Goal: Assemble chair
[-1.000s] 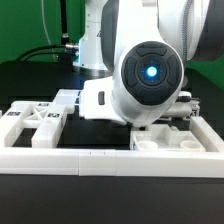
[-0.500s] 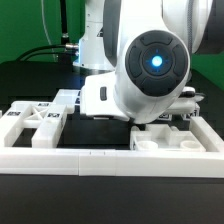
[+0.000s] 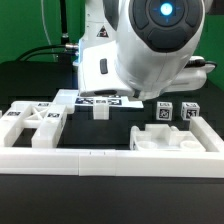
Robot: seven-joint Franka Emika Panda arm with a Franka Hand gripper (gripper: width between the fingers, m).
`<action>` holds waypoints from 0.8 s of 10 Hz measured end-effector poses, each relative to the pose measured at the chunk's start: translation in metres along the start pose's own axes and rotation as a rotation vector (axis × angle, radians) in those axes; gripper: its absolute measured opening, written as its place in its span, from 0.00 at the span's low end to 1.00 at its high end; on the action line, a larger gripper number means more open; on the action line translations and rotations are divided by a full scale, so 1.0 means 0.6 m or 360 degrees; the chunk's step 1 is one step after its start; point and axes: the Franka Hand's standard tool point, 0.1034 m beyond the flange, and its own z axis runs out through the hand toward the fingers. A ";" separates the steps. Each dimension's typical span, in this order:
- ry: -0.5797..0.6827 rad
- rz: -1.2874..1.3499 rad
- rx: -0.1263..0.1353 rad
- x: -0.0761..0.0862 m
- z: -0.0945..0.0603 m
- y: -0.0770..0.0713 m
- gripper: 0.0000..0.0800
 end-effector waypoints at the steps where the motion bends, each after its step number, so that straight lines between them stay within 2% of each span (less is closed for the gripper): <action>1: -0.0003 0.0000 0.0000 0.000 0.001 0.000 0.36; 2: 0.0063 -0.0022 -0.0003 0.014 -0.002 0.002 0.36; 3: 0.0250 -0.0054 -0.0014 0.031 -0.018 0.004 0.36; 4: 0.0294 -0.0061 -0.0013 0.007 -0.033 0.003 0.36; 6: 0.0494 -0.0073 -0.0017 -0.014 -0.085 0.008 0.36; 7: 0.0546 -0.0071 -0.0019 -0.021 -0.097 0.009 0.36; 8: 0.0766 -0.0064 -0.0038 -0.002 -0.108 0.011 0.36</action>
Offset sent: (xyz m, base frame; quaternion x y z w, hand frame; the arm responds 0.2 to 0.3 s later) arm 0.0124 -0.0016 0.0267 0.0119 0.1170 -0.0338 0.9925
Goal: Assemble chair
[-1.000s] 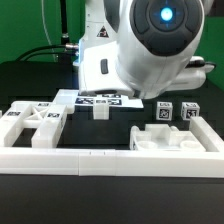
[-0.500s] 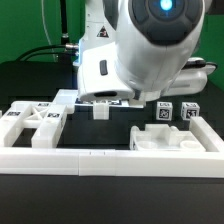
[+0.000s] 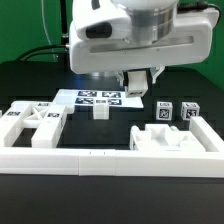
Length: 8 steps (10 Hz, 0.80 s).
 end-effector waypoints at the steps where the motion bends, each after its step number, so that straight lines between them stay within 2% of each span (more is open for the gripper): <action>1: 0.0122 0.0006 -0.0014 -0.005 0.001 0.002 0.36; 2: 0.0212 0.0009 -0.0024 -0.001 -0.002 0.004 0.36; 3: 0.0412 0.0011 -0.0048 0.014 -0.010 0.009 0.36; 4: 0.0514 0.0013 -0.0062 0.009 -0.010 0.010 0.36; 5: 0.0610 0.0001 -0.0078 0.012 -0.027 0.007 0.36; 6: 0.0722 -0.0017 -0.0090 0.020 -0.047 0.000 0.36; 7: 0.0772 -0.0026 -0.0091 0.023 -0.055 -0.012 0.36; 8: 0.0909 -0.0022 -0.0097 0.034 -0.065 -0.027 0.36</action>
Offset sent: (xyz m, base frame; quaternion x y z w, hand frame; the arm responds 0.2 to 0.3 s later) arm 0.0000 0.0000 0.0000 0.0000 0.1938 0.0000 0.9810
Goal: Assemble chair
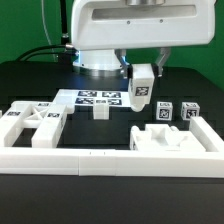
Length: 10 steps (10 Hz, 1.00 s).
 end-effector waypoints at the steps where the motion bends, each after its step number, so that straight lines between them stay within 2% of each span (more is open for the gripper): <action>1: 0.0096 -0.0016 -0.0012 0.001 0.003 0.004 0.36; 3: 0.0329 -0.0018 -0.0046 0.007 0.007 0.012 0.36; 4: 0.0353 -0.0012 -0.0052 0.005 0.010 0.004 0.36; 6: 0.0351 -0.0089 -0.0057 0.020 0.007 -0.045 0.36; 8: 0.0354 -0.0160 -0.0054 0.044 0.010 -0.074 0.36; 10: 0.0396 -0.0147 -0.0051 0.041 0.013 -0.069 0.36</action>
Offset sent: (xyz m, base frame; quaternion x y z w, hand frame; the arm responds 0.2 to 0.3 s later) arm 0.0000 0.0000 0.0000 0.0000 0.1296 0.0000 0.9916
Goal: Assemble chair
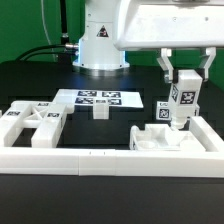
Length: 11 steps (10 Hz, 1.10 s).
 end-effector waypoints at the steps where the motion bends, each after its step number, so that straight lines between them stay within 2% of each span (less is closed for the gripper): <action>1: 0.0041 -0.0001 -0.0003 0.005 -0.001 0.000 0.36; 2: 0.0159 -0.0005 -0.0013 0.010 -0.002 0.001 0.36; 3: 0.0265 -0.0023 -0.0016 0.007 -0.001 -0.011 0.36; 4: 0.0254 -0.0060 -0.0007 0.005 0.007 -0.028 0.36; 5: 0.0247 -0.0089 -0.0005 0.010 0.014 -0.034 0.36; 9: 0.0233 -0.0137 -0.0013 0.011 0.034 -0.026 0.36; 11: 0.0230 -0.0142 -0.0009 0.009 0.037 -0.030 0.36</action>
Offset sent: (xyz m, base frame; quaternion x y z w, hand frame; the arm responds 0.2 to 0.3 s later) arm 0.0114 0.0150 -0.0018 -0.0655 0.0745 -0.0791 0.9919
